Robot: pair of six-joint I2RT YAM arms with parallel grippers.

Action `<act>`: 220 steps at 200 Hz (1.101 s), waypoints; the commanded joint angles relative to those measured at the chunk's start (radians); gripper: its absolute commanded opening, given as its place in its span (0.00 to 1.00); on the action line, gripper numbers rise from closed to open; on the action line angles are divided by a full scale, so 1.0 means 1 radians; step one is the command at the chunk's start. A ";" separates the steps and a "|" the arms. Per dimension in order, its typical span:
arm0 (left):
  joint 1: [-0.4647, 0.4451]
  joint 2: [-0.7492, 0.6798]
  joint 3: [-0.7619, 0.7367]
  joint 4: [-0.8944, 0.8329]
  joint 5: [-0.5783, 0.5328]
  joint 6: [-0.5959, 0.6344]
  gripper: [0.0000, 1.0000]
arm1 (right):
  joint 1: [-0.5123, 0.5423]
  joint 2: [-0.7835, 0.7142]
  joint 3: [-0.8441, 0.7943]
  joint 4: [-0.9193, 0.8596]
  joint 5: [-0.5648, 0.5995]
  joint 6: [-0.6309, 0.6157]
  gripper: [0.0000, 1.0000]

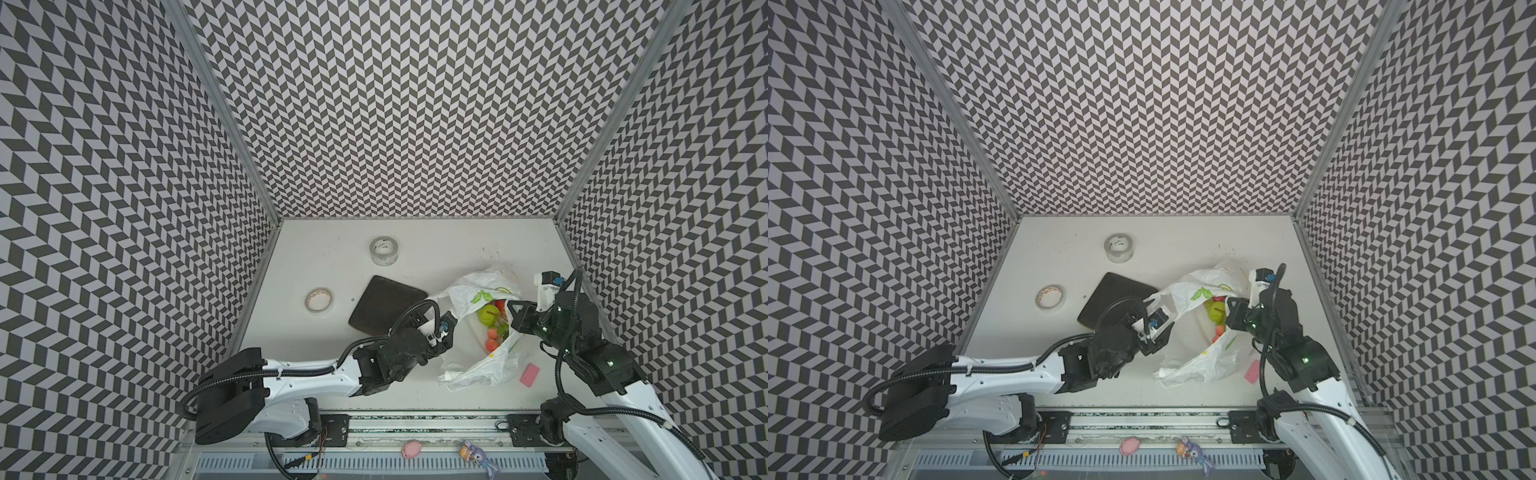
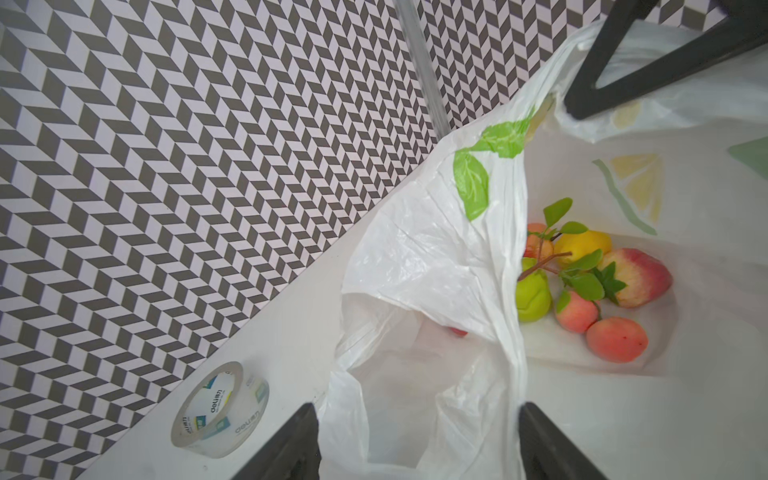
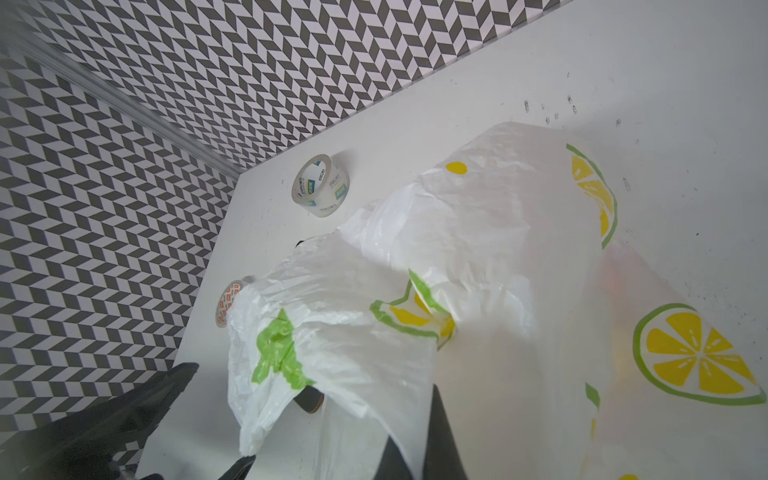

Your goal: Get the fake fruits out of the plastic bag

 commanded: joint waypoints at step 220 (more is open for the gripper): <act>0.115 0.128 0.166 -0.003 0.091 0.100 0.00 | 0.004 -0.001 0.069 0.051 0.047 -0.029 0.04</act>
